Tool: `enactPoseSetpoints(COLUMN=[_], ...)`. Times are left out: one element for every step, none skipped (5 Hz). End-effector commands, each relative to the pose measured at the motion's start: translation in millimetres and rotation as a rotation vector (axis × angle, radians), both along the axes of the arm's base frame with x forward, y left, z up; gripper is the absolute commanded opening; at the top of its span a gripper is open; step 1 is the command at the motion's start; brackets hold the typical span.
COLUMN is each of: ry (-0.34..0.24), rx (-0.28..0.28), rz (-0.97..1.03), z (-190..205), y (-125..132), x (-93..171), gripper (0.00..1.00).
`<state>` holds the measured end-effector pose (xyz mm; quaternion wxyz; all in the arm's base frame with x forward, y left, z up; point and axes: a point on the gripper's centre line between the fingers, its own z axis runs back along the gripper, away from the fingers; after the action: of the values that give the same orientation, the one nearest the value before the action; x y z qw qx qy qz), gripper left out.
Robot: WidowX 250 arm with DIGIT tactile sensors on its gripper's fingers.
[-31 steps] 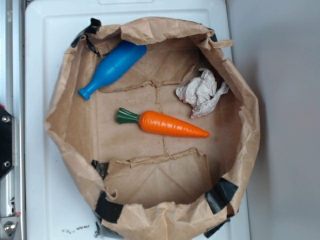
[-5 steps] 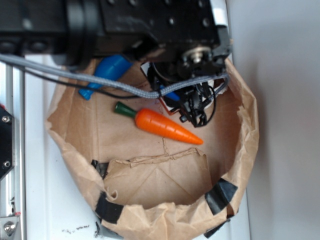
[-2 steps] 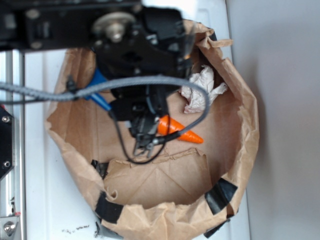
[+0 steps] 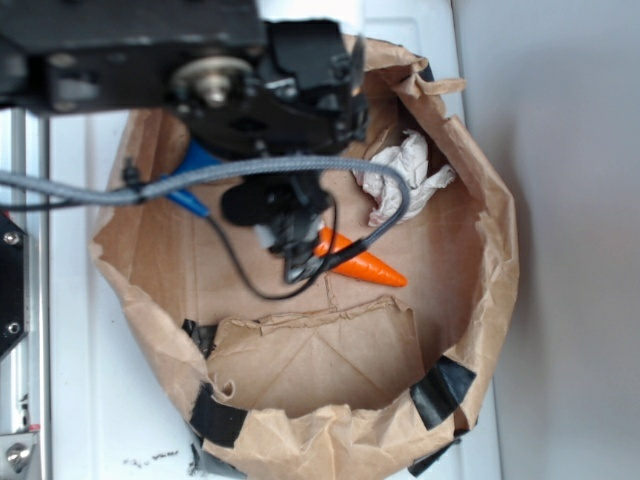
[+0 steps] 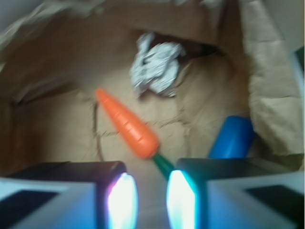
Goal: Grab the blue bottle.
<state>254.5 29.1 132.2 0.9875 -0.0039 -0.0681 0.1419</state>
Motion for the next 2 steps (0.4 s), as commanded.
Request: enactPoseSetpoints(ry=[-0.014,0.0], rx=[0.084,0.102], rz=[0.228,0.268], z=[-31.7,-44.7], y=[13.0,20.8], x=[9.8,14.9], gripper=[1.0,1.0])
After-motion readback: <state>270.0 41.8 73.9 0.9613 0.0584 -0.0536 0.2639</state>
